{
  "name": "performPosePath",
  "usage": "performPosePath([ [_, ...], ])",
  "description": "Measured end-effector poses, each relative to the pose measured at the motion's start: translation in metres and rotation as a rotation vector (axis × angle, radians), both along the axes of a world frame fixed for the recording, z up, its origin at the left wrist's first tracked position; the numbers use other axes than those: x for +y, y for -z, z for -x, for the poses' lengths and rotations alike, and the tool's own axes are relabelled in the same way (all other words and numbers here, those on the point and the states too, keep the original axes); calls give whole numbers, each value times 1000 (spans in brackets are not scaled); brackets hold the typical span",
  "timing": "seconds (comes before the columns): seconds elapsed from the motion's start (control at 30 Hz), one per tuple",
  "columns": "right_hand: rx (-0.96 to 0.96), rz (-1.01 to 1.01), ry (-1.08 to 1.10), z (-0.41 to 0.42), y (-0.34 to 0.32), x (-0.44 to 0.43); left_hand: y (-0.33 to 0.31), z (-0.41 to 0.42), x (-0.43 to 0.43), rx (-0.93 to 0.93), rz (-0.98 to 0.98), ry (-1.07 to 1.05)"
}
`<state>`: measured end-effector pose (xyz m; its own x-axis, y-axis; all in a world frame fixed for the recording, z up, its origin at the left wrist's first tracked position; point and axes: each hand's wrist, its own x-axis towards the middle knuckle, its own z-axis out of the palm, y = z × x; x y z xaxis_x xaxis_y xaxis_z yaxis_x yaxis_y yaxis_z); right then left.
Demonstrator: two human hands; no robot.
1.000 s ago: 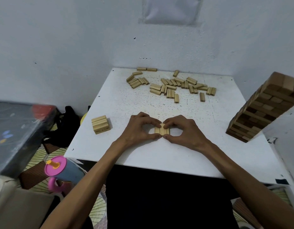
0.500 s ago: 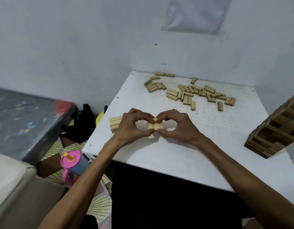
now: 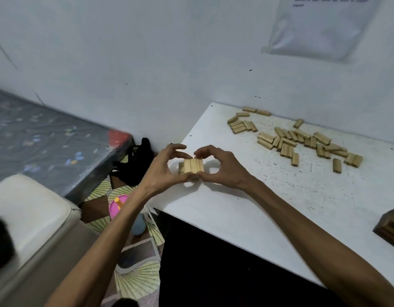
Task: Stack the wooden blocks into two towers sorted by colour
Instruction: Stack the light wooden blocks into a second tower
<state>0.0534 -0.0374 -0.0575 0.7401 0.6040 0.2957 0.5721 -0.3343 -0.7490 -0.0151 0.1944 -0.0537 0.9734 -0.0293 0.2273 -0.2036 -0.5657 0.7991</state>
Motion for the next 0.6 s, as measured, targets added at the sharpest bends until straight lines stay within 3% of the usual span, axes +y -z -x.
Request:
performPosePath([
  [0.6, 24, 45, -23, -11, 9, 23, 19, 2, 14, 50, 82, -65],
])
